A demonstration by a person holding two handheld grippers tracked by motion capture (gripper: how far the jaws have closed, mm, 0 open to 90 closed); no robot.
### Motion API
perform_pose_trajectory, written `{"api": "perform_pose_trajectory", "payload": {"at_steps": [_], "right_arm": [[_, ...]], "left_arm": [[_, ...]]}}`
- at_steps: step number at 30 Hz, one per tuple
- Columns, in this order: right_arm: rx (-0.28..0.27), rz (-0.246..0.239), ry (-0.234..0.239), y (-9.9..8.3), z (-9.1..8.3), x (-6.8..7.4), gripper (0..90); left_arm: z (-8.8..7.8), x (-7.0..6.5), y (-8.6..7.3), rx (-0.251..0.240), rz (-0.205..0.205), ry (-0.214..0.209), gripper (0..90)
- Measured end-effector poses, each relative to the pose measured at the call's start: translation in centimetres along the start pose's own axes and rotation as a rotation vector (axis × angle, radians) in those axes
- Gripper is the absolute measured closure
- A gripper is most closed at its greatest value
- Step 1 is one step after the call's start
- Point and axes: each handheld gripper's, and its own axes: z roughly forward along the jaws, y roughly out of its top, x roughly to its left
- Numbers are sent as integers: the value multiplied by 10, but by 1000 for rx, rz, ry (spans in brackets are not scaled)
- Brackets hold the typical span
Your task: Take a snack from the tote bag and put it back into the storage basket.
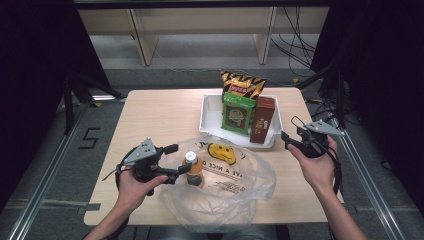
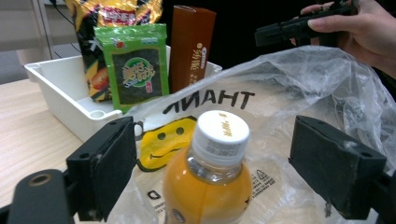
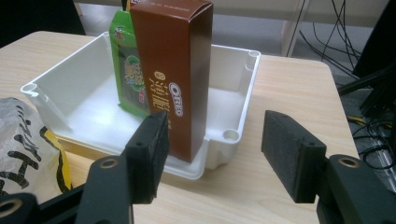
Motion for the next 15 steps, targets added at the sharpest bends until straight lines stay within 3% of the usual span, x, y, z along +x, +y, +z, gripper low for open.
{"api": "perform_pose_trajectory", "payload": {"at_steps": [8, 9, 11, 15], "right_arm": [[15, 16, 10, -1, -3, 0, 418], [23, 51, 6, -2, -4, 3, 418], [16, 10, 6, -2, -3, -1, 418], [15, 14, 0, -4, -3, -2, 418]], "left_arm": [[13, -3, -4, 26, -3, -11, 169], [15, -4, -5, 25, -6, -14, 180], [17, -4, -6, 33, 9, -10, 204], [21, -3, -8, 29, 12, -5, 266]]}}
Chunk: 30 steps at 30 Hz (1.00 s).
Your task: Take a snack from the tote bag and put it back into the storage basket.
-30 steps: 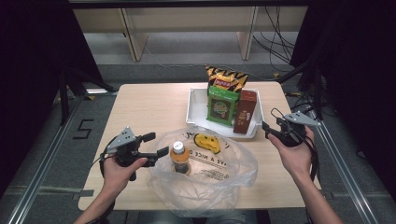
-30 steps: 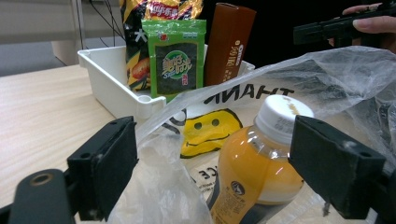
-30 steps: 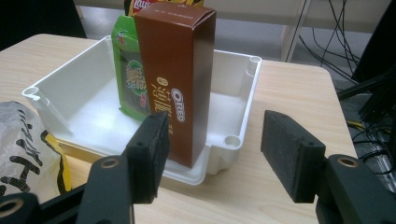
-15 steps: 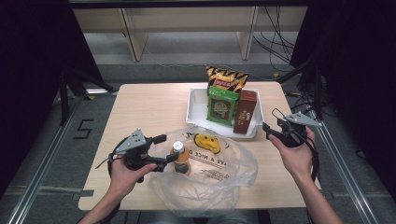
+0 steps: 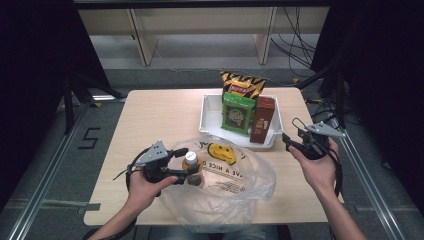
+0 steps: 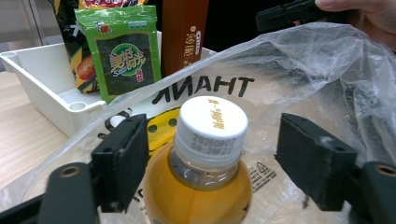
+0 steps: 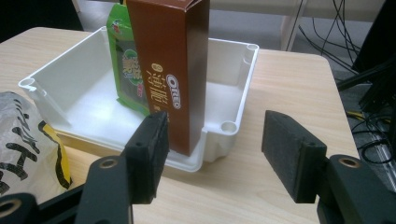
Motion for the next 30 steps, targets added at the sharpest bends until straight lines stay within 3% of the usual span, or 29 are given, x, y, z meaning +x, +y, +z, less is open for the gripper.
{"api": "perform_pose_trajectory", "payload": {"at_steps": [2, 3, 5, 6, 7, 10, 12, 13, 15, 16, 18, 30], "right_arm": [[5, 3, 6, 0, 0, 0, 418], [15, 42, -9, -1, -1, 3, 418], [21, 39, -6, -2, -1, 3, 418], [22, -5, -10, -2, -1, 0, 417], [30, 23, -4, -3, -1, 2, 417], [26, 36, -1, -3, 0, 2, 417], [28, 27, -7, -3, 0, 2, 417], [23, 1, -7, -3, 1, 0, 417], [25, 5, -9, -3, 1, 0, 416], [34, 44, -5, -3, 0, 3, 416], [24, 5, 3, -3, 1, -1, 416], [27, 12, 6, -3, 1, 0, 416]], "left_arm": [[0, 0, 0, 4, 5, 11, 284], [1, 0, -1, 0, 5, 14, 294], [1, 0, 0, -8, 11, 15, 325], [1, 0, 0, -11, 7, 18, 341], [1, 0, 0, -26, 11, 13, 361], [-1, 0, 0, -27, 16, 20, 409], [-1, 1, 0, -29, 15, 19, 437], [-1, 1, -1, -34, 8, 14, 451], [-1, 1, -1, -40, 6, 13, 475], [-1, 1, -1, -41, 8, 12, 483], [-1, 1, -1, -41, 12, 13, 496], [0, -2, -1, -50, 49, 32, 569]]}}
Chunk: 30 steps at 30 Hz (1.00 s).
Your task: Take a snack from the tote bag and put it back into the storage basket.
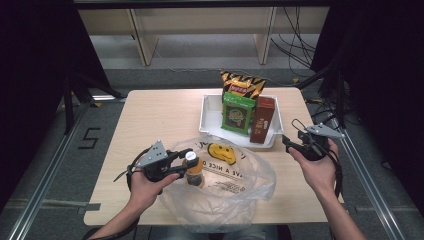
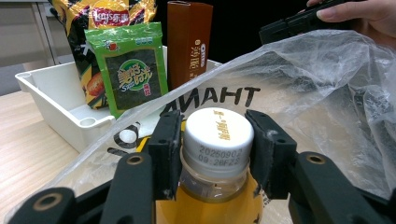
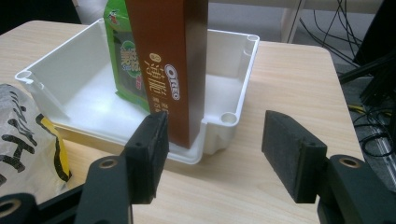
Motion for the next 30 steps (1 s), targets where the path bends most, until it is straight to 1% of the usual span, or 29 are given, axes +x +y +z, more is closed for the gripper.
{"api": "perform_pose_trajectory", "payload": {"at_steps": [3, 4, 5, 7, 8, 10, 11, 12, 18, 21, 23, 24, 26, 29, 30], "right_arm": [[1, -6, -9, 0, 1, 0, 416], [3, 14, -7, -1, 0, 1, 416], [12, 16, -7, 0, -1, 2, 416], [9, 1, 3, 0, 0, 0, 416], [9, 0, -2, -1, 1, 0, 416], [5, -2, 6, -1, 1, 1, 416], [0, -10, 4, -2, 2, 0, 416], [7, 21, -11, -2, 2, 3, 416], [5, 27, -6, -2, 1, 3, 416], [10, 25, -16, -2, 2, 3, 416], [9, 27, -11, -3, 2, 3, 416], [9, 27, -11, -3, 2, 3, 416], [8, 27, -10, -3, 2, 3, 416], [7, 28, -10, -2, 2, 3, 416], [9, 23, -16, -2, 2, 3, 416]], "left_arm": [[1, 0, 0, -2, -1, 4, 571], [1, 0, 0, -2, -1, 5, 571], [1, 0, 0, -1, 1, 4, 571], [1, 0, -1, 1, -3, 6, 573], [1, 0, -1, 0, -4, 6, 574], [1, 0, 0, 3, -4, 7, 577], [1, -1, 0, 2, -7, 7, 580], [1, -1, 0, 3, -8, 7, 581], [1, -1, 0, 2, -12, 14, 585], [0, -2, 0, 3, -10, 18, 585], [0, -2, 1, 4, -13, 21, 586], [0, -2, 0, -5, -20, 14, 586], [-1, -2, 2, 2, -18, 23, 587], [-1, -2, 3, -12, -18, 14, 587], [-1, -2, 4, -8, -17, 22, 587]]}}
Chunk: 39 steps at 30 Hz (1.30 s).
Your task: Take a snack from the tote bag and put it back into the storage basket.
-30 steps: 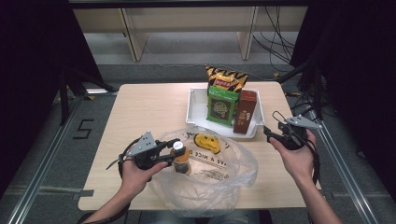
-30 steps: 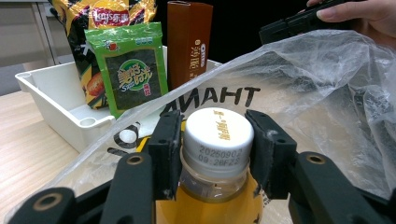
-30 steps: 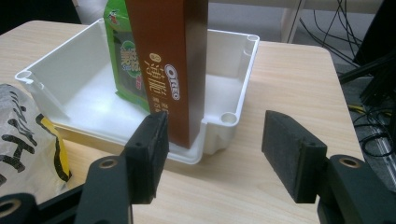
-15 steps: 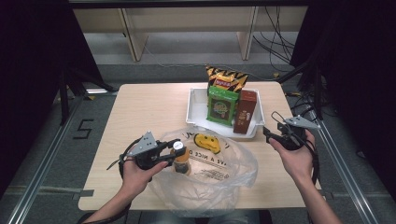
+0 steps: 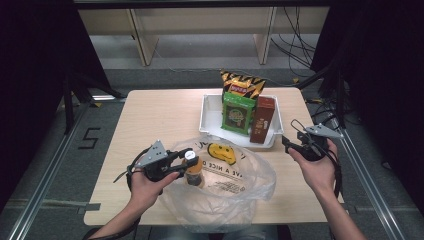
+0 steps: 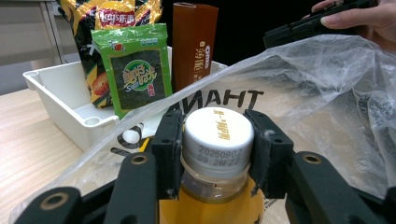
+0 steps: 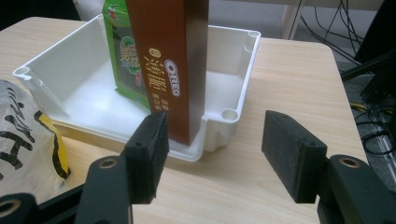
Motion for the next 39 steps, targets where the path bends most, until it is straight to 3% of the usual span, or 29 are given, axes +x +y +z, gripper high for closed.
{"api": "perform_pose_trajectory", "payload": {"at_steps": [10, 19, 35, 36, 39], "right_arm": [[16, 9, 12, 0, 0, 1, 416], [0, 1, 5, 0, -1, 1, 416], [3, 3, 3, 0, -1, 1, 416], [1, -27, 10, 0, 0, -2, 416], [9, -21, 14, 1, -1, -1, 416]], "left_arm": [[-1, -2, 9, -13, 1, 11, 587], [3, -4, 16, -23, 1, -12, 587], [6, -3, 29, -19, -9, -16, 588], [6, -3, 30, -19, -8, -18, 588], [7, -3, 34, -25, -5, -17, 588]]}}
